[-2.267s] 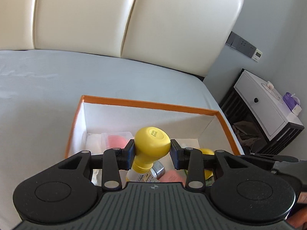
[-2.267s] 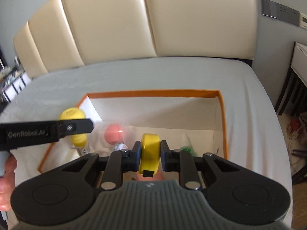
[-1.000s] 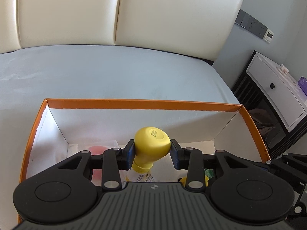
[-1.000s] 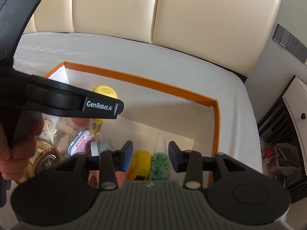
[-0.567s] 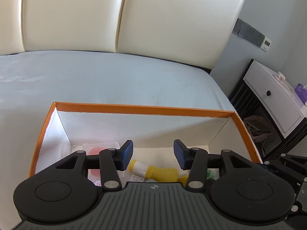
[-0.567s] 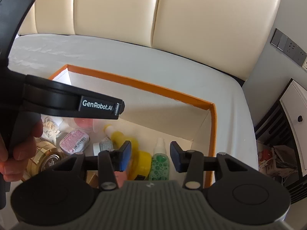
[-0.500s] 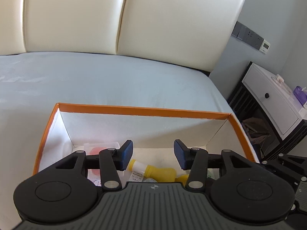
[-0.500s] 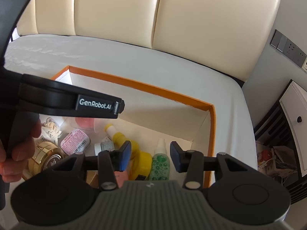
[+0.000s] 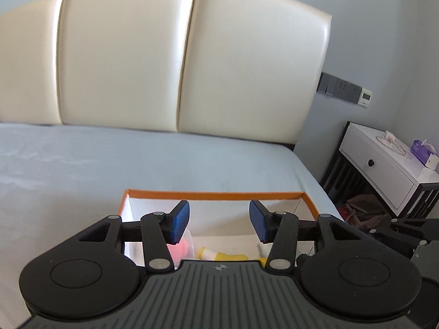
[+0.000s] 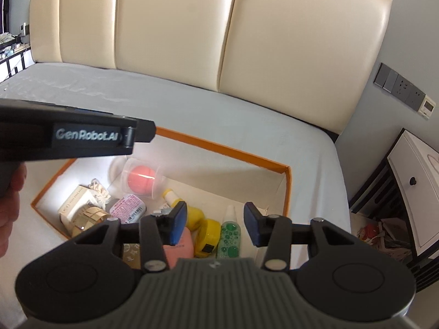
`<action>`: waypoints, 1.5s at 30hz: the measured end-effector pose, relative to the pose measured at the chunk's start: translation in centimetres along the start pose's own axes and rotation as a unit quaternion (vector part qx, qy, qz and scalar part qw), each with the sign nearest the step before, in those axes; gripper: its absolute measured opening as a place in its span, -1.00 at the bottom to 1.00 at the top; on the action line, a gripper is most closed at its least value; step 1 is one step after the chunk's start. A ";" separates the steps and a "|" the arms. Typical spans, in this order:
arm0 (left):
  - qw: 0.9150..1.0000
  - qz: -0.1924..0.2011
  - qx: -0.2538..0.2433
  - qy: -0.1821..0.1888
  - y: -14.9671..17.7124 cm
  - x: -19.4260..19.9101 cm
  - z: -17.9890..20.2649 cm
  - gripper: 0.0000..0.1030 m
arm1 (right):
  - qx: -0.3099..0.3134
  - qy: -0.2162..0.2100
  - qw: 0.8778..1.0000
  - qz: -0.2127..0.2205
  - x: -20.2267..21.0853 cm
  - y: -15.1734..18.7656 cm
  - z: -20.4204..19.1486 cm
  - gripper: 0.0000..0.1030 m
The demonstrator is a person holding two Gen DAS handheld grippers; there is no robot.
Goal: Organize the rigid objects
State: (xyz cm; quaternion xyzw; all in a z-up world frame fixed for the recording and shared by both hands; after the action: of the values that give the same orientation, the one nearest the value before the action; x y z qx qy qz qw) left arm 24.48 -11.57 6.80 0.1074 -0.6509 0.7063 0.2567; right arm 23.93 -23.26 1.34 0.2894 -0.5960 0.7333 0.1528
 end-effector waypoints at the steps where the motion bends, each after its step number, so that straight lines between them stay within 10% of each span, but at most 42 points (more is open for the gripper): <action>1: 1.000 0.011 0.000 -0.004 -0.1 0.8 0.1 0.11 | -0.002 -0.001 1.000 0.006 0.6 -0.2 0.0 -0.07; 24: 0.988 0.097 -0.012 -0.118 4.9 14.7 -3.7 0.30 | -0.065 0.030 0.981 0.179 14.5 3.3 -5.0 0.68; 36: 0.987 0.069 -0.005 -0.142 11.3 16.1 -4.4 0.92 | -0.103 0.077 0.980 0.151 14.8 8.6 -5.0 0.78; 45: 0.988 0.021 0.003 -0.156 15.1 15.1 -6.1 0.95 | -0.102 0.079 0.986 0.101 11.8 12.7 -6.6 0.84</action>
State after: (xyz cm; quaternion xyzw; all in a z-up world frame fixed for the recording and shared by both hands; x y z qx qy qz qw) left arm 5.23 -2.58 0.25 0.2032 -0.6828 0.6884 0.1364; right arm 5.86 -21.44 -2.28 0.1514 -0.6795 0.7013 0.1531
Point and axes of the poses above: each gripper's, at about its wrist camera, not at the fingertips, and x roughly against the way its jaws point, z to its right, y to its underside, the point moved 9 cm from there along -x, roughly the way its jaws point, and after that the axes turned 3 degrees about z, right-handed, at the moved point
